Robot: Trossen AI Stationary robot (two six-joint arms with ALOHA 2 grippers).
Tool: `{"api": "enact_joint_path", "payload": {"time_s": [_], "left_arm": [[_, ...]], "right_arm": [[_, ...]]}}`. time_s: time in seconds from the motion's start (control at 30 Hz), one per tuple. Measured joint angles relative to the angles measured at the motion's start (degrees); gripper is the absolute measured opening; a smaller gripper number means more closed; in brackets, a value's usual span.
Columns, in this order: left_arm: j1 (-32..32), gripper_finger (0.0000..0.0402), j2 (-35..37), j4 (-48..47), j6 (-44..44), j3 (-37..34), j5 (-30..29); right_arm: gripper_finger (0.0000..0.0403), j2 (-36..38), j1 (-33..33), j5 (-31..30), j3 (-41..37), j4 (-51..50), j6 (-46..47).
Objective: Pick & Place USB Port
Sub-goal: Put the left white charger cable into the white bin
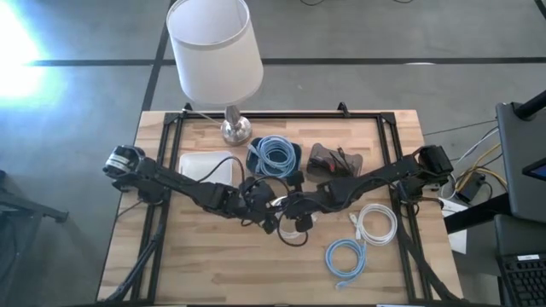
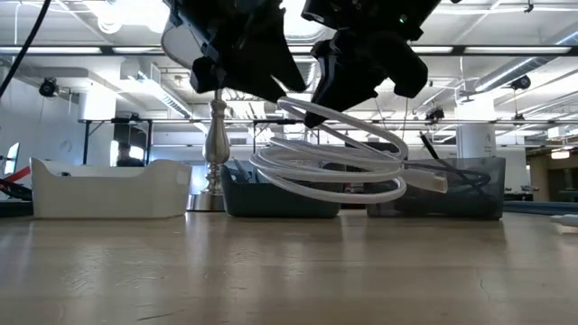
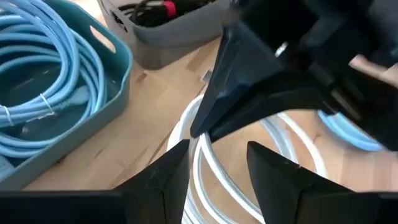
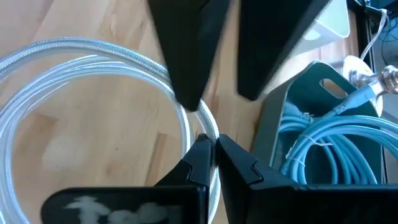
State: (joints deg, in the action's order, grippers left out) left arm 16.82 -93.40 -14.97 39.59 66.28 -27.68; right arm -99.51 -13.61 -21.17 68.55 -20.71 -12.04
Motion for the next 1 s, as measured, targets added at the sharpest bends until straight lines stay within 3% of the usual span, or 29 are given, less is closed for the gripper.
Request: {"api": "enact_joint_path", "payload": {"time_s": [0.4, 0.53, 0.73, 1.0], "left_arm": [[-0.03, 0.0161, -4.44, -0.49, -0.18, -0.07, -0.63], [-0.04, 0.0125, -4.42, -0.50, -3.20, -0.07, -1.13], [-0.22, 0.0022, -4.40, -1.47, -4.74, -0.09, -1.33], [-0.22, 0.0031, -4.38, -2.74, -4.90, -0.11, -1.32]], "right_arm": [[0.0013, 0.01, 0.00, 0.00, -0.35, 0.09, 0.52], [0.0013, 0.01, 0.02, -0.02, -0.48, 0.16, 2.38], [0.0013, 0.03, 0.01, -0.20, -0.70, 0.29, 2.70], [0.0070, 0.08, 0.00, 0.17, -0.70, 0.04, 2.59]]}}
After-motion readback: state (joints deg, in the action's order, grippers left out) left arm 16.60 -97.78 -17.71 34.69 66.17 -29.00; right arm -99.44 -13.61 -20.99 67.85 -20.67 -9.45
